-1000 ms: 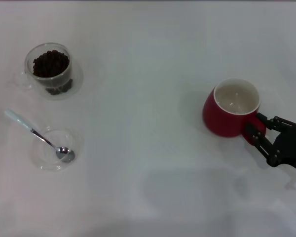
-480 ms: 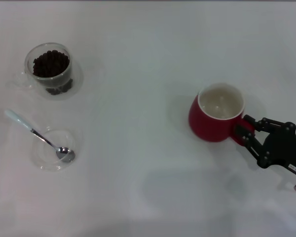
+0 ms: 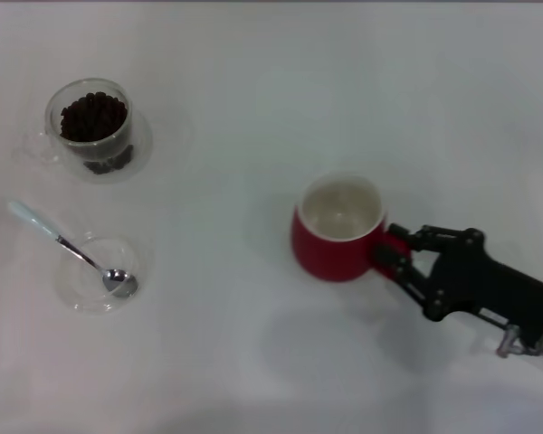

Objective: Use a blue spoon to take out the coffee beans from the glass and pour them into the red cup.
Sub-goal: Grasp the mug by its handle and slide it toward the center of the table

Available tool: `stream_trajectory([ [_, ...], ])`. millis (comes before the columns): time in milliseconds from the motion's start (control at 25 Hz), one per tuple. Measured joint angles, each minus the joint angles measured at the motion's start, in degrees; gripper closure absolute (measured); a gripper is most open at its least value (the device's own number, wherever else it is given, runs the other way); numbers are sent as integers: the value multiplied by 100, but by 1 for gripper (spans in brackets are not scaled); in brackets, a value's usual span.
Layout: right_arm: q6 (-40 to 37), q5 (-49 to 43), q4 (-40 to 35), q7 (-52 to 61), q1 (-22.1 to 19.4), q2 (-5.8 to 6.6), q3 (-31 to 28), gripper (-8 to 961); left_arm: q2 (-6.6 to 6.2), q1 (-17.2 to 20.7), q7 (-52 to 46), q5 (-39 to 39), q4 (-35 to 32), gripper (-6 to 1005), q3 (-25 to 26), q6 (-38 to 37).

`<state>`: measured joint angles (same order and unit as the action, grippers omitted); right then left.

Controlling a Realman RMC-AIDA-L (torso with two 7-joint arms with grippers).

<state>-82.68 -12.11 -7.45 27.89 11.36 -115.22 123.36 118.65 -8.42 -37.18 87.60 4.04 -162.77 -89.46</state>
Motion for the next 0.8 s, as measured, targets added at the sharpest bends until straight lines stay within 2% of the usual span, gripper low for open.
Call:
stream_trajectory([
  [400,616,-2,-758,99,94,-9,715,731,15,2,0,-22,0,137,0,-1],
  [800,733,1,-761,75,128,8,811,731,28,16,0,-49,0,137,0,-1],
])
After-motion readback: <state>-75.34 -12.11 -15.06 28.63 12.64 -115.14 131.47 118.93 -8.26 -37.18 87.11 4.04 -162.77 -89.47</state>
